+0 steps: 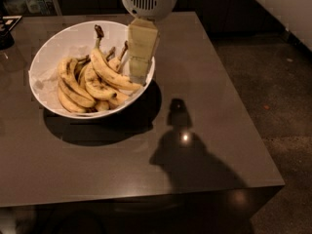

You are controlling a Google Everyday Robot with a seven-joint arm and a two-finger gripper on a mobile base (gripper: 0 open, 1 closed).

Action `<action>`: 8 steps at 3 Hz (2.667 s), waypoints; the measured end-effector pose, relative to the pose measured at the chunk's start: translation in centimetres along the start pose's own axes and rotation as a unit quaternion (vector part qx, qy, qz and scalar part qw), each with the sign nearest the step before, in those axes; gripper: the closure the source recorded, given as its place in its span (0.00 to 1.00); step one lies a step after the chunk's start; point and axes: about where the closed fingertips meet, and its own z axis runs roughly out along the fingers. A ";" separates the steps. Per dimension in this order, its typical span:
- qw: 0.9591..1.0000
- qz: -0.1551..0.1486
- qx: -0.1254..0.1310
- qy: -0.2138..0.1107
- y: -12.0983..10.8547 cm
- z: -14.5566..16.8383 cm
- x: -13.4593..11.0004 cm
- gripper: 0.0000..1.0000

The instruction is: Pick banana from white bowl

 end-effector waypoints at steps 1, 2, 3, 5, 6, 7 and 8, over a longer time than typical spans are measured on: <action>1.000 -0.004 0.010 -0.013 -0.3 -0.4 -0.6 0.00; 1.000 -0.002 -0.017 -0.021 -0.6 1.0 -2.4 0.00; 0.997 -0.008 -0.070 -0.040 -0.8 2.9 -3.9 0.00; 0.988 -0.020 -0.135 -0.074 -0.8 4.8 -6.4 0.17; 0.984 -0.021 -0.153 -0.086 -1.0 5.5 -7.2 0.29; 0.979 -0.023 -0.176 -0.099 -1.1 6.5 -8.2 0.29; 0.974 -0.028 -0.196 -0.108 -0.8 7.3 -9.0 0.27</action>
Offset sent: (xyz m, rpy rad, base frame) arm 0.0235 0.0364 -0.0273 0.0364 0.1557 0.0172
